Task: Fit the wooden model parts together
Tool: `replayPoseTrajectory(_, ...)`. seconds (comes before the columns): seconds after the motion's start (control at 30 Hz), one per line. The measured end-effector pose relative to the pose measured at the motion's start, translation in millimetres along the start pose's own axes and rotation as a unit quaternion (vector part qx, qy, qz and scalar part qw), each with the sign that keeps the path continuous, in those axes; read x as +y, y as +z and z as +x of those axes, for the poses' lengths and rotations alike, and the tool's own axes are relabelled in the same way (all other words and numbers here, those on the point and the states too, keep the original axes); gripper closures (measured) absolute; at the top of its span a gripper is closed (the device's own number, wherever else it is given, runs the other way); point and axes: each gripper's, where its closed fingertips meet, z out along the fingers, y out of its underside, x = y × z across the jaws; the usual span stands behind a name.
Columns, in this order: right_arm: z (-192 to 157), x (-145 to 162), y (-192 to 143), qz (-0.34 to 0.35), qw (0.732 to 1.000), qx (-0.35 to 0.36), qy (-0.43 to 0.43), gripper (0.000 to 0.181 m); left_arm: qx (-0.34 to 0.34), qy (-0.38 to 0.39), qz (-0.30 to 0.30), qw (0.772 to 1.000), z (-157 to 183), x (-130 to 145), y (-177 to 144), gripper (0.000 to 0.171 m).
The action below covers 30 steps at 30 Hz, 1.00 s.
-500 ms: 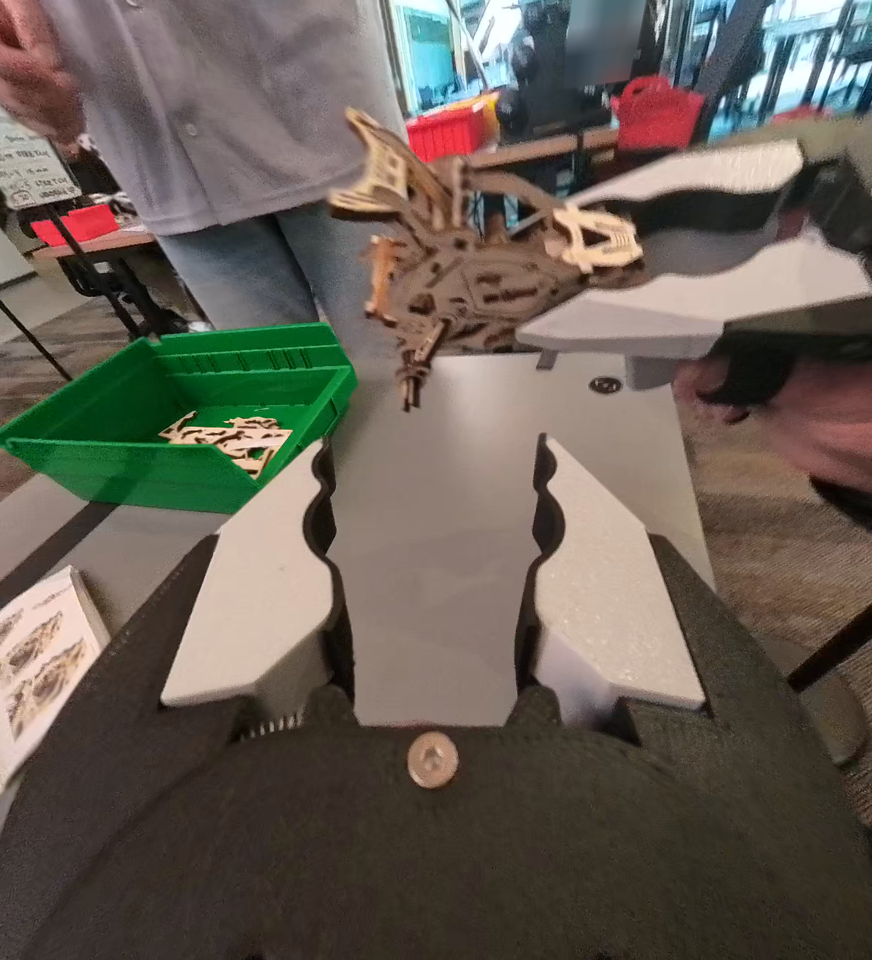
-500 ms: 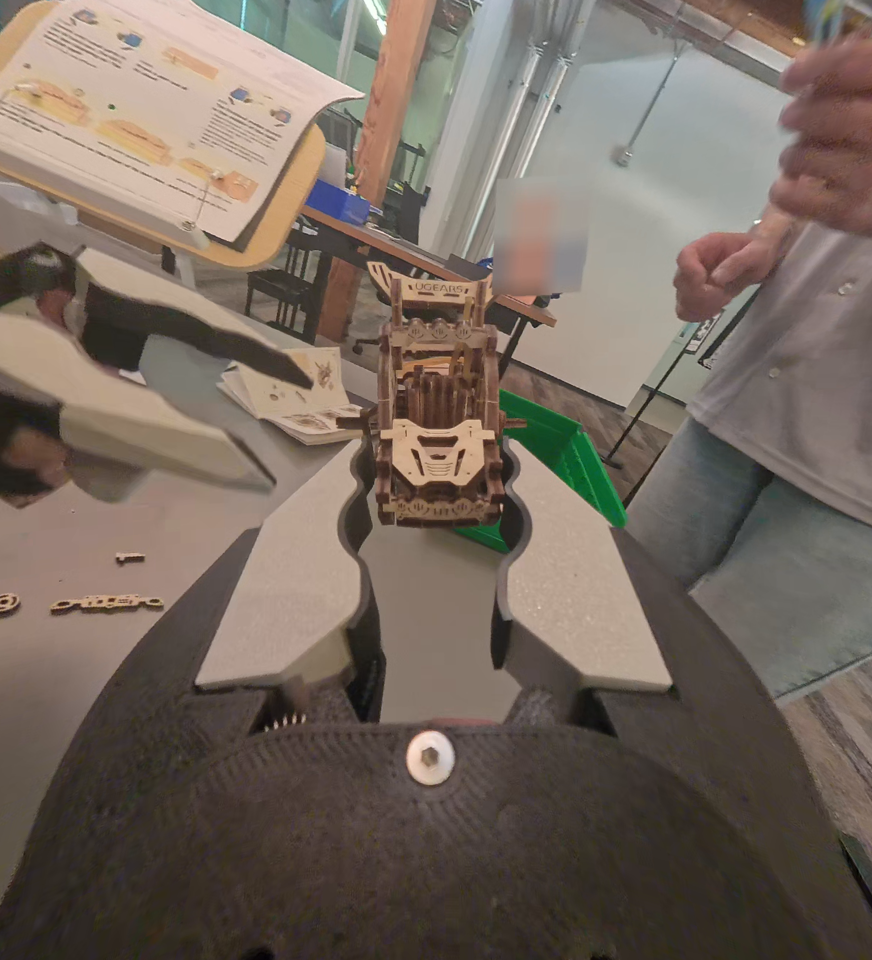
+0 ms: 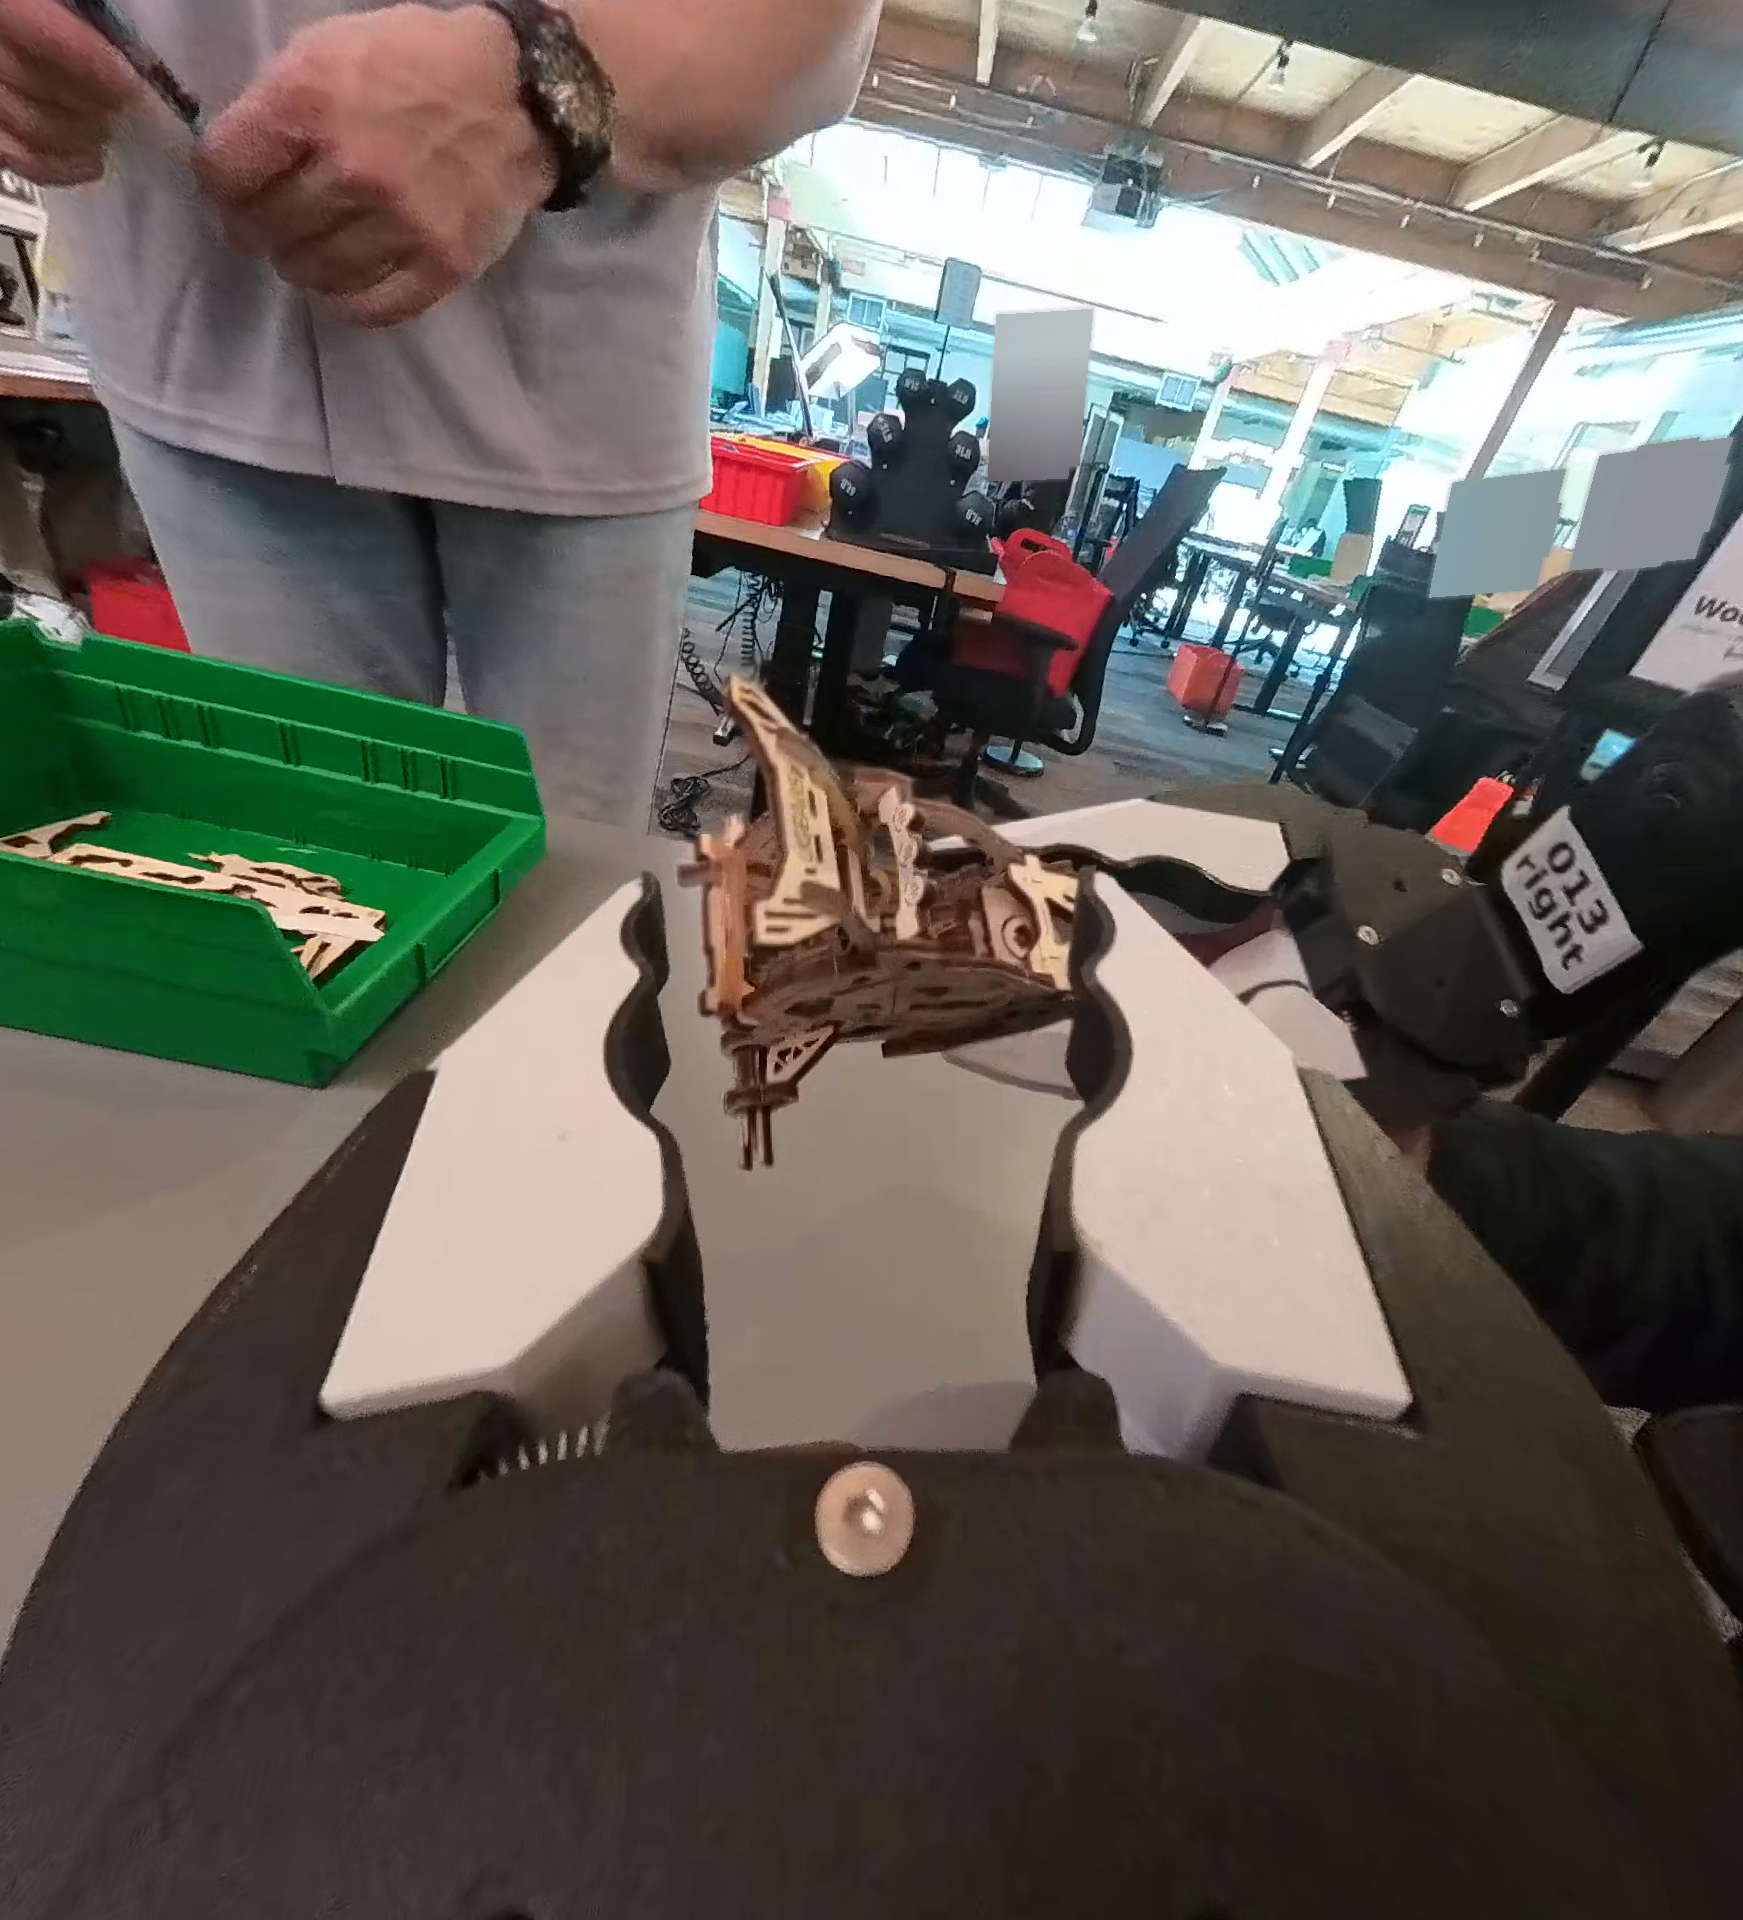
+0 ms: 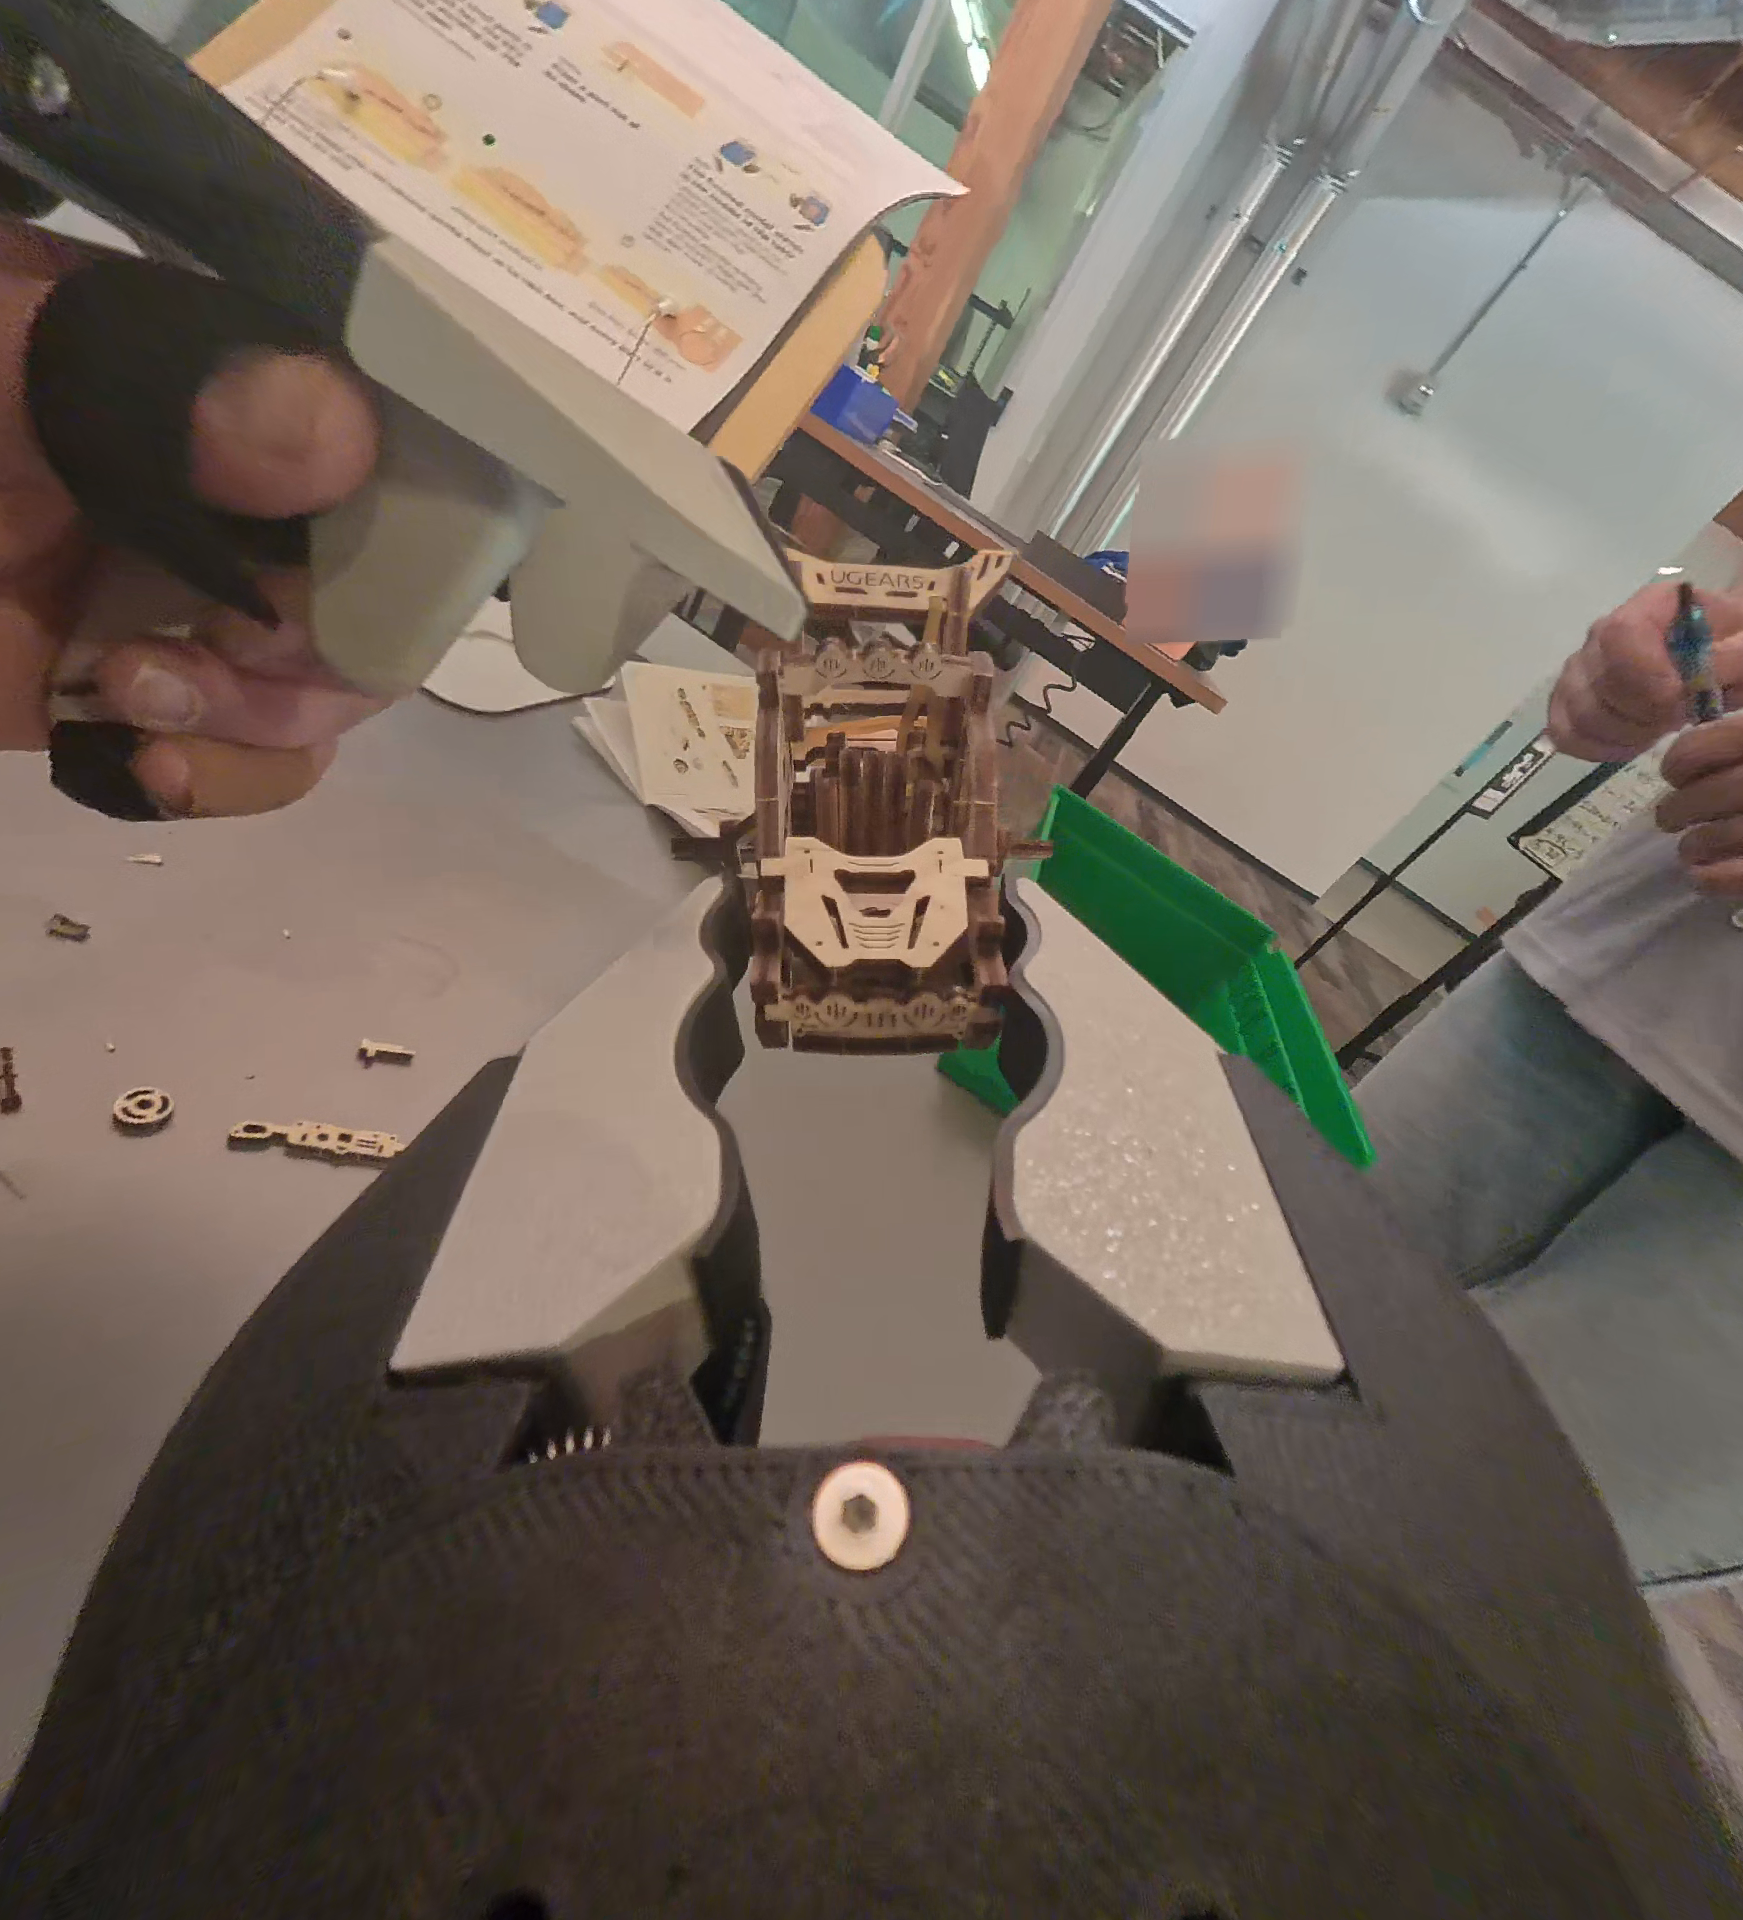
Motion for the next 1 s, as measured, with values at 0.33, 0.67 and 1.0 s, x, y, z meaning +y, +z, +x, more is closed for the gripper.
replayPoseTrajectory(0.33, -19.8, 6.5, 10.1, -0.013, 0.999, -0.029, -0.020, 0.135, -0.006, -0.008, -0.020, 1.000, -10.8, 12.0, -5.9, 0.136)
replayPoseTrajectory(0.67, -41.4, 6.9, 30.3, -0.030, 0.997, -0.064, -0.033, 0.135, -0.047, -0.011, -0.031, 0.998, -28.1, 20.6, -31.3, 0.144)
replayPoseTrajectory(1.0, -66.6, 16.1, 60.2, -0.036, 0.995, -0.094, 0.000, 0.135, -0.081, -0.035, -0.053, 0.995, -57.3, 36.6, -55.0, 0.146)
